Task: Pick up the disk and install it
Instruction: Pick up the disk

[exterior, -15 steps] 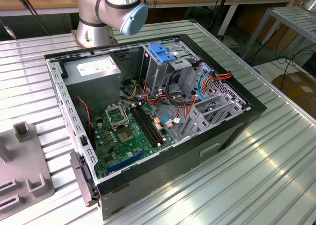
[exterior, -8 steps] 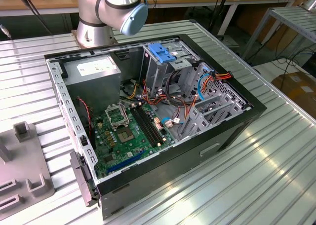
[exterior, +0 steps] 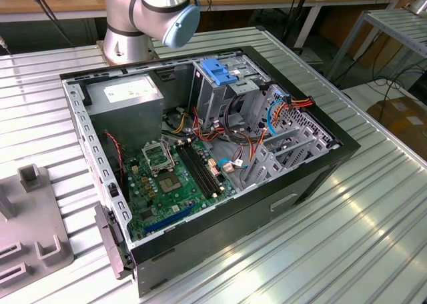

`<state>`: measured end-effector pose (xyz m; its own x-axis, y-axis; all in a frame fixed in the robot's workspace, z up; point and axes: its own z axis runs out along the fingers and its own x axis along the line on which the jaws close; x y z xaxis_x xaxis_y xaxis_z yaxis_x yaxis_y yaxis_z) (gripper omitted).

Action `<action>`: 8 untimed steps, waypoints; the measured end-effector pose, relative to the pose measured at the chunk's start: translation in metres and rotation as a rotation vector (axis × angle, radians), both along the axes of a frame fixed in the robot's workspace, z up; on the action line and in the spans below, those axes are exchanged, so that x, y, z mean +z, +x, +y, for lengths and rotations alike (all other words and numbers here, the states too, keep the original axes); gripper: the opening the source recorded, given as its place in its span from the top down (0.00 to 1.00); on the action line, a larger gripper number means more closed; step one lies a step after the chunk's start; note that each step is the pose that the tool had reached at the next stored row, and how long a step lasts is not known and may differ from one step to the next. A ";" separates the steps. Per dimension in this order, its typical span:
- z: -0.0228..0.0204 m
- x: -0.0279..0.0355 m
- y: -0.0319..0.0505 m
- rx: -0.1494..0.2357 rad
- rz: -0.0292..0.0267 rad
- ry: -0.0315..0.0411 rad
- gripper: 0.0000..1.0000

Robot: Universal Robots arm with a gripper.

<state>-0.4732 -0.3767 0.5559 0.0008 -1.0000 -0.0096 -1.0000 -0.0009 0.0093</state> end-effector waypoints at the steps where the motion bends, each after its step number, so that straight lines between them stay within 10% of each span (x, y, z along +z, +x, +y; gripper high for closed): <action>1: 0.0000 -0.0001 0.0000 0.000 -0.0001 0.0009 0.63; 8: 0.0000 -0.0089 0.0009 0.000 0.0002 0.0004 0.63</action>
